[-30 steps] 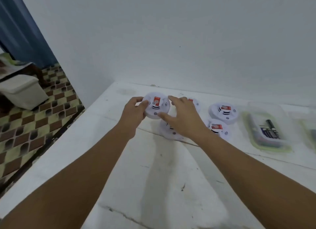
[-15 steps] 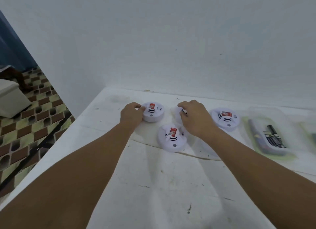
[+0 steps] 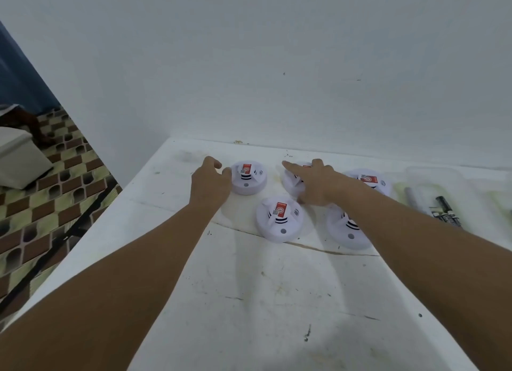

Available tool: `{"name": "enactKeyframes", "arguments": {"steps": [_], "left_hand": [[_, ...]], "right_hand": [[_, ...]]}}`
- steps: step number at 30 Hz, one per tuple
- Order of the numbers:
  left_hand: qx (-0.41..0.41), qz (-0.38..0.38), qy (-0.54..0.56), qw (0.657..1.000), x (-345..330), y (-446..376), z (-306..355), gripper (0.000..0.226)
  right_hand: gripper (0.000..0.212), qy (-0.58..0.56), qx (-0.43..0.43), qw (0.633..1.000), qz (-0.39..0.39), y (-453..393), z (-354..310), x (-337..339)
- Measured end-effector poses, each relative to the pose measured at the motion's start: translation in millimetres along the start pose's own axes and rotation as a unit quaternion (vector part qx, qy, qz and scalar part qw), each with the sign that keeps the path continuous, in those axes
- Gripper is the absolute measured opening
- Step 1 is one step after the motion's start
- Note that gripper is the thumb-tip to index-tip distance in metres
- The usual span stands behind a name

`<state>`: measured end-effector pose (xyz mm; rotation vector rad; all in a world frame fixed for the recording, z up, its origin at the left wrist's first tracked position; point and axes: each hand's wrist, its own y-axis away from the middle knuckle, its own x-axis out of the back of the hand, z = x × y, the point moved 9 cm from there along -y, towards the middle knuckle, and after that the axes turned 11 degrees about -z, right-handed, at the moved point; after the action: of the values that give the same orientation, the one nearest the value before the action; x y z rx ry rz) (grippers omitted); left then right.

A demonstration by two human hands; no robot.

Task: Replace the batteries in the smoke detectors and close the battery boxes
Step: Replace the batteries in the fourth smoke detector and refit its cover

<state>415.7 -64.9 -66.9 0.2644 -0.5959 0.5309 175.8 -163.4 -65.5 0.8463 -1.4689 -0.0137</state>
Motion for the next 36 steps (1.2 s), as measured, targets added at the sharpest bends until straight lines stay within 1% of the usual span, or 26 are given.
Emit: {"name": "enactKeyframes", "arguments": {"steps": [3,5,7,9,11,13,14,17,18,20,22,24,25,26,28,29,32,35,36], "left_hand": [[-0.018,-0.006,0.024,1.0,1.4,9.3,5.9,0.018],[-0.029,-0.013,0.03,0.999,0.2,17.1,12.5,0.018],[-0.049,-0.006,0.042,0.998,1.4,27.5,22.3,0.019],[-0.078,0.022,0.064,0.995,6.2,39.7,34.4,0.018],[-0.113,0.041,0.082,0.989,8.1,52.1,47.4,0.013],[-0.151,0.02,0.075,0.985,0.4,63.7,60.7,0.014],[-0.17,-0.003,0.062,0.983,-5.5,69.0,66.4,0.02],[-0.211,-0.06,0.0,0.976,-23.5,81.5,79.6,0.051],[-0.21,-0.077,0.006,0.975,-26.9,86.0,83.8,0.059],[-0.189,-0.129,0.056,0.972,-33.8,97.4,93.1,0.067],[-0.173,-0.2,0.096,0.959,-44.0,115.2,104.5,0.062],[-0.165,-0.266,0.133,0.94,-56.6,137.6,112.8,0.051],[-0.161,-0.28,0.154,0.934,-61.0,148.6,114.4,0.049],[-0.156,-0.278,0.171,0.932,-65.2,159.7,115.2,0.049],[-0.143,-0.252,0.198,0.936,-74.9,180.2,112.0,0.053],[-0.137,-0.245,0.213,0.936,-83.0,190.8,110.2,0.057],[-0.109,-0.258,0.267,0.922,-115.6,220.5,101.6,0.068],[-0.058,-0.271,0.325,0.904,-147.3,242.2,88.8,0.064],[-0.037,-0.282,0.353,0.891,-158.4,249.5,85.6,0.062]], "right_hand": [[0.083,0.015,0.002,1.0,-0.01,-5.2,-0.3,3.4],[0.078,0.014,0.001,1.0,-0.014,-5.0,0.5,5.4],[0.074,0.004,0.003,1.0,0.001,-2.7,-0.3,8.5],[0.071,-0.009,0.009,0.998,0.054,4.5,-2.9,17.8],[0.074,-0.039,0.017,0.992,0.12,17.4,-4.6,29.8],[0.075,-0.084,0.034,0.981,0.172,32.3,-7.0,39.8],[0.074,-0.115,0.048,0.974,0.19,41.0,-9.2,42.9],[0.07,-0.234,0.107,0.941,0.22,70.8,-13.2,46.7],[0.067,-0.283,0.13,0.925,0.219,84.8,-13.6,46.5],[0.055,-0.368,0.179,0.892,0.192,112.1,-14.8,40.7],[0.043,-0.422,0.218,0.864,0.166,137.4,-11.4,30.8],[0.035,-0.467,0.224,0.842,0.151,156.8,0.4,16.0],[0.034,-0.496,0.218,0.828,0.144,163.4,7.7,6.8],[0.034,-0.542,0.209,0.803,0.138,170.1,16.1,-3.3],[0.038,-0.628,0.188,0.742,0.136,182.2,34.3,-27.0],[0.038,-0.644,0.181,0.73,0.141,188.7,41.5,-38.3],[0.035,-0.661,0.174,0.712,0.159,203.6,59.1,-72.8],[0.042,-0.685,0.179,0.691,0.143,205.3,71.0,-103.3],[0.044,-0.691,0.185,0.686,0.134,203.2,73.8,-113.4]]}}
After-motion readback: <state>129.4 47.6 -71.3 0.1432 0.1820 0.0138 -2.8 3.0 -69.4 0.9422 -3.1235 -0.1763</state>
